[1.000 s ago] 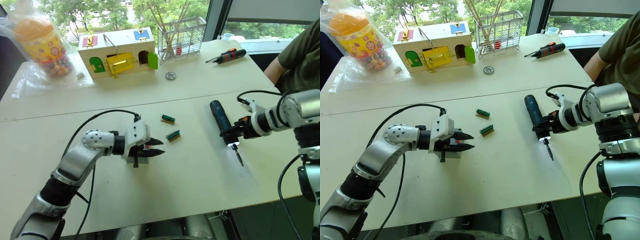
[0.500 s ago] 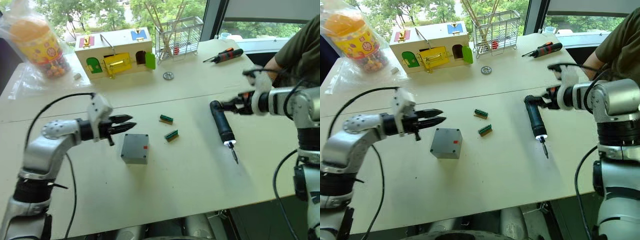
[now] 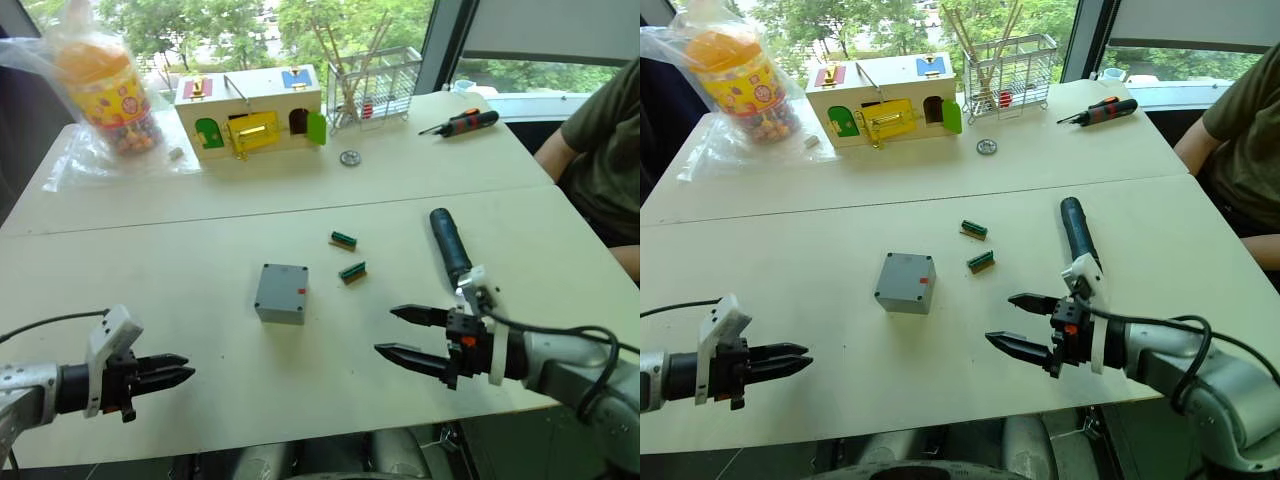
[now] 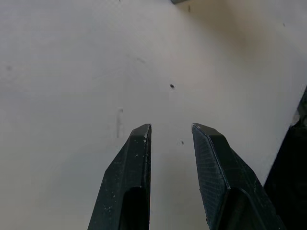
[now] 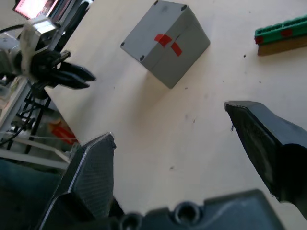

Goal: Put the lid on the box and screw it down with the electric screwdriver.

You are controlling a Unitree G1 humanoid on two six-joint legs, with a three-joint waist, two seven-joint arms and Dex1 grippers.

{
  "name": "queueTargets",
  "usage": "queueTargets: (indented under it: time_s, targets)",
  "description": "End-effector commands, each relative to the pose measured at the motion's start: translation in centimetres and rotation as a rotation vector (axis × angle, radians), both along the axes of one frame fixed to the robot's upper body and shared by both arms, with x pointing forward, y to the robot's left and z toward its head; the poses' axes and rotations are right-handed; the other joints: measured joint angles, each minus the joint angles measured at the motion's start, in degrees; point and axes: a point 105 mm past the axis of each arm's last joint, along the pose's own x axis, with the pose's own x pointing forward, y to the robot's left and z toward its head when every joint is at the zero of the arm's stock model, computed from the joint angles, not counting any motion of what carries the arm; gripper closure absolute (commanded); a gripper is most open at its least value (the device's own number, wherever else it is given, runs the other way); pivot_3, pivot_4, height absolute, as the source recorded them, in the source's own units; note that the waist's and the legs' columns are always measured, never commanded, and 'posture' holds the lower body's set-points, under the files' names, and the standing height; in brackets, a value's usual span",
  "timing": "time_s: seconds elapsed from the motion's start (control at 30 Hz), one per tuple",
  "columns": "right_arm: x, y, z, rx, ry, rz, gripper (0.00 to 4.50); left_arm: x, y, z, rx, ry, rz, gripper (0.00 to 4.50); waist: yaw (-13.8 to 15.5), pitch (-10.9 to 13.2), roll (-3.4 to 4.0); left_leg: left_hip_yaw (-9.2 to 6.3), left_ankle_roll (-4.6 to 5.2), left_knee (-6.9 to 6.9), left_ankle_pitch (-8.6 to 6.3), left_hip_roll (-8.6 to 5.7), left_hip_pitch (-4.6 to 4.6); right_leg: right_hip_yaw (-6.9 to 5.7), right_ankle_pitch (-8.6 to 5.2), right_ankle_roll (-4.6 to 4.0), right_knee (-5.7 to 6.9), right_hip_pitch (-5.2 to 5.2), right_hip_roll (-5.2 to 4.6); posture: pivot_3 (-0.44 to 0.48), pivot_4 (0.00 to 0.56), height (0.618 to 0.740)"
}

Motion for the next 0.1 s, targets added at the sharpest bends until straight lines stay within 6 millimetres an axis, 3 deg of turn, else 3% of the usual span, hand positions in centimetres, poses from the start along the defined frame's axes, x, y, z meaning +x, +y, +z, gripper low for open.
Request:
queueTargets:
  time_s: [0.03, 0.1]
  targets:
    - [-0.2, 0.51, -1.09, -0.021, -0.042, -0.01, 0.35, 0.06, -1.22, 0.99, -0.036, -0.038, -0.011, 3.17, 0.44, 0.0, -0.04, 0.01, 0.05, 0.0, -0.03, -0.01, -0.05, 0.0, 0.03, 0.05, -0.06, -0.04, 0.01, 0.0, 0.15, 0.74]
    - [-0.22, 0.72, -1.53, -0.011, -0.037, -0.012, 0.35, -0.13, -1.6, 0.93, -0.049, -0.03, -0.018, 3.17, 0.44, 0.0, -0.06, 0.06, 0.1, 0.0, -0.06, -0.03, -0.08, 0.02, 0.14, 0.25, -0.12, -0.07, 0.0, 0.0, 0.15, 0.74]
